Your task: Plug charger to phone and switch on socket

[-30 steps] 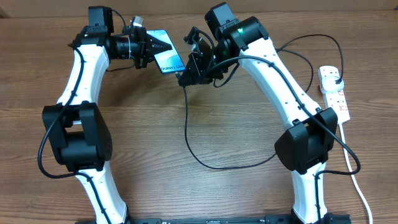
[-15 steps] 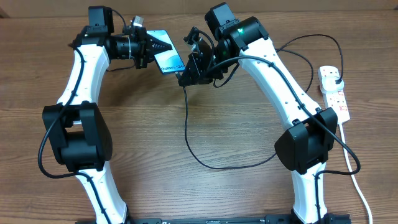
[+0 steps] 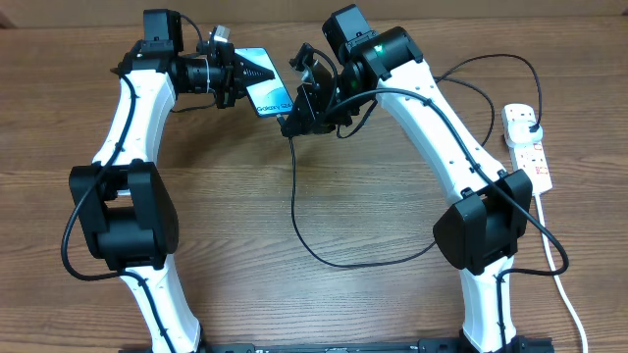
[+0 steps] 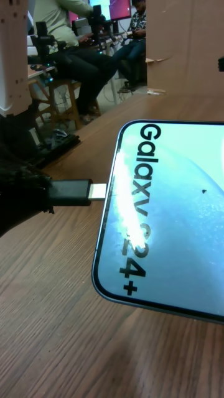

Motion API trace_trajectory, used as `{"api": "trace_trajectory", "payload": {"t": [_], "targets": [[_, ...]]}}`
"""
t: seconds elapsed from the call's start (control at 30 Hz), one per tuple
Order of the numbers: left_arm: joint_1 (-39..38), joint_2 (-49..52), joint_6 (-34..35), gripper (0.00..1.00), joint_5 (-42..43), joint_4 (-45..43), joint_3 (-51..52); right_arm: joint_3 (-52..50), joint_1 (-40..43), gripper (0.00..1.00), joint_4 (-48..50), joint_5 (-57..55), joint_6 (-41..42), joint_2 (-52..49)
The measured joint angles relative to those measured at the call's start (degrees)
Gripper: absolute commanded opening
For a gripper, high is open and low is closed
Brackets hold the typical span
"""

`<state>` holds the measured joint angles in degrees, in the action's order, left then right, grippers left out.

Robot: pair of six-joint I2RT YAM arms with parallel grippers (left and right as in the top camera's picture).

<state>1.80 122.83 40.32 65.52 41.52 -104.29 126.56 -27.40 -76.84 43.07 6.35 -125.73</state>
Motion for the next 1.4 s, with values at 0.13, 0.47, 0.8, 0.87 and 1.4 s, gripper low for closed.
{"api": "trace_trajectory", "payload": {"t": [0.13,0.47,0.8,0.87,1.4], "targets": [[0.0,0.0,0.0,0.04,0.02,0.0,0.0,0.0,0.0,0.04,0.0,-0.04,0.0,0.0],[-0.02,0.0,0.0,0.04,0.04,0.0,0.0,0.0,-0.02,0.04,-0.28,-0.7,0.0,0.0],[-0.24,0.0,-0.2,0.04,0.13,-0.02,0.0,0.0,-0.02,0.04,-0.39,-1.33,-0.15,0.0],[-0.22,0.0,-0.33,0.04,0.24,0.0,0.0,0.0,-0.02,0.04,-0.37,-1.33,-0.15,0.0],[-0.9,0.0,-2.8,0.04,0.44,0.24,0.0,-0.15,-0.02,0.04,-0.79,-1.57,-0.15,0.0]]}}
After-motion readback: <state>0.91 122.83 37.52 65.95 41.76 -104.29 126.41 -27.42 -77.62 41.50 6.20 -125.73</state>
